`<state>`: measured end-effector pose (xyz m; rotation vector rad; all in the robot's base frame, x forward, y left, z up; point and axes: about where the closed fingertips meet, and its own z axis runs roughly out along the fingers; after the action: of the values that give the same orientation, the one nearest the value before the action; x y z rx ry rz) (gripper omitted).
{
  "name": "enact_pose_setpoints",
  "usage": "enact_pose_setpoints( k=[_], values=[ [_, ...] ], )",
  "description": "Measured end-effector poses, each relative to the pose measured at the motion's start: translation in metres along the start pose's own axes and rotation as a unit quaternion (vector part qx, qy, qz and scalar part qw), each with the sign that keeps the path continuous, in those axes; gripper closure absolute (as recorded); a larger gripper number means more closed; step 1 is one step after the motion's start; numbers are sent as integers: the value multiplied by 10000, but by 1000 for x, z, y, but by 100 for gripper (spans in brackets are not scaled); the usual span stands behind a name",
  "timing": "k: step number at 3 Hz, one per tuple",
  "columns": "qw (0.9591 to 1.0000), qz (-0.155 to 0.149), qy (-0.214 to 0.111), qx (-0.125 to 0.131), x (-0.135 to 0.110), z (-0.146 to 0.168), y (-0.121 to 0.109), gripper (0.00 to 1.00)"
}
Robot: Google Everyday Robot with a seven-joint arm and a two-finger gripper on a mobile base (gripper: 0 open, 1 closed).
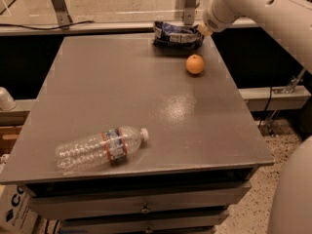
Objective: Move blue chip bag near orange
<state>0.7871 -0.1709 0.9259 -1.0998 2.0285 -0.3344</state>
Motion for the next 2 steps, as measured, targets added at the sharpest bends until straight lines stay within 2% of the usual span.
enact_pose_setpoints(
  k=[2],
  values=[
    [9996,-26,269,23,39,-11,-1,100]
  ],
)
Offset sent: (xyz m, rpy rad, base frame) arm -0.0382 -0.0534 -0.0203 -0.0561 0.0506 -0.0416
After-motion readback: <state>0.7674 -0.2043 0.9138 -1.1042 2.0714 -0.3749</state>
